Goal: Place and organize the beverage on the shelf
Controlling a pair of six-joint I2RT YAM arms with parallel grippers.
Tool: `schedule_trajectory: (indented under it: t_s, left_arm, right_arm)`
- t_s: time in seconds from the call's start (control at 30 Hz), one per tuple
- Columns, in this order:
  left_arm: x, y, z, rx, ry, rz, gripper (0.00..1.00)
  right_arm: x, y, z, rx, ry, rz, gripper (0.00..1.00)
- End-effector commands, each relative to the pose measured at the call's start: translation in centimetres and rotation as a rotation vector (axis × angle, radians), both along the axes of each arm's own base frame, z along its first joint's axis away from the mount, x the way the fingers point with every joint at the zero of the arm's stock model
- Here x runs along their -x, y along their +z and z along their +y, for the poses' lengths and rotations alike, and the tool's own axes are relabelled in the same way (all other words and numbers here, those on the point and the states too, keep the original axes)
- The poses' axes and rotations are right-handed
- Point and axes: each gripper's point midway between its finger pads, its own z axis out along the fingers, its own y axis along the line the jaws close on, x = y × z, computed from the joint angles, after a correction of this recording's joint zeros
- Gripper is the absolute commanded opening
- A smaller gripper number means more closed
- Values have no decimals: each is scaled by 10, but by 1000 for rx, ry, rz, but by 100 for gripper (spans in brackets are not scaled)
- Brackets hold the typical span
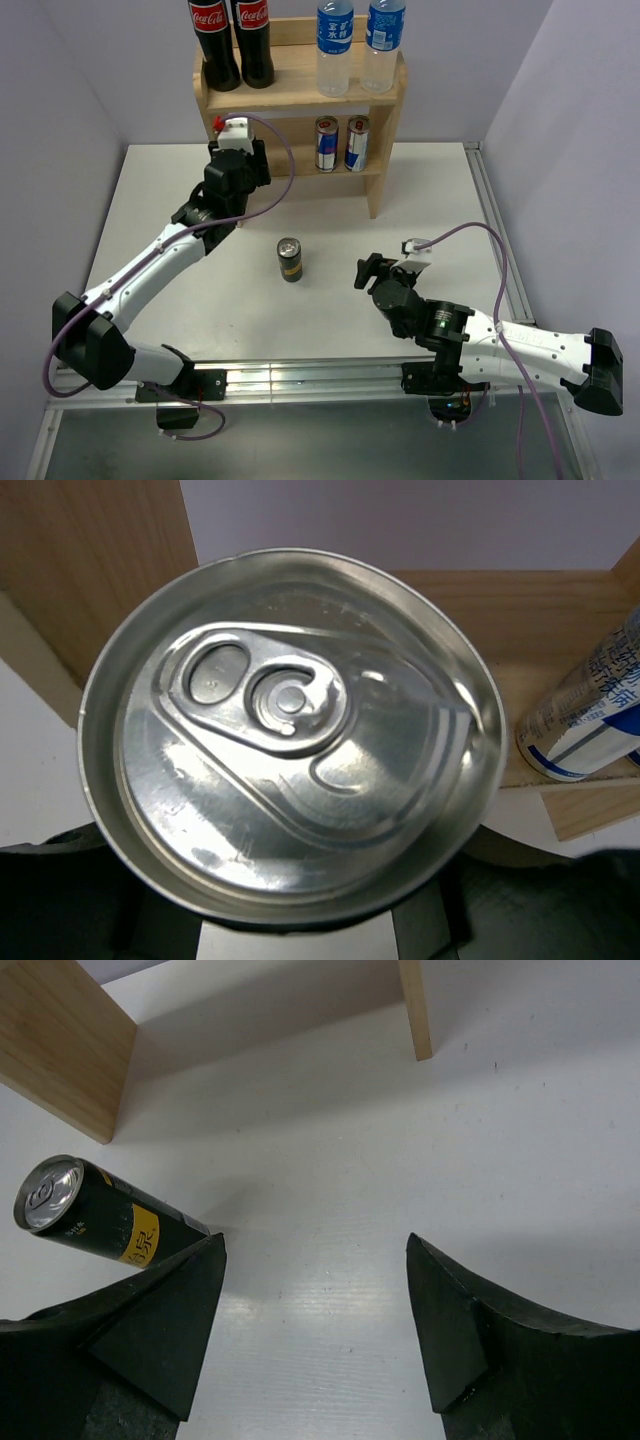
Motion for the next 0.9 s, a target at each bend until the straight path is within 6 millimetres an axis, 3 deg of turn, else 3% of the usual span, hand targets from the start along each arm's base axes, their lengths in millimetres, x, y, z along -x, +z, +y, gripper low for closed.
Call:
schedule_trajectory:
  t_s: [0.0,0.4,0.6,0.87]
  left_arm:
    - [-15,56,-7,80,-12,-165,0]
    - [-52,57,-15,51,26,-190,0]
    - [-61,59,-7,39,75,-202,0]
    - [-72,46,9,29,138,-187,0]
  right_arm:
    - [-2,5,-3,-29,-33,-21,79]
    - [1,-5,-17,-26,-62,-10,79]
    - [1,-6,-20,-12,-70,-9,79]
    - [0,-9,-20,-5,-69,-4,79]
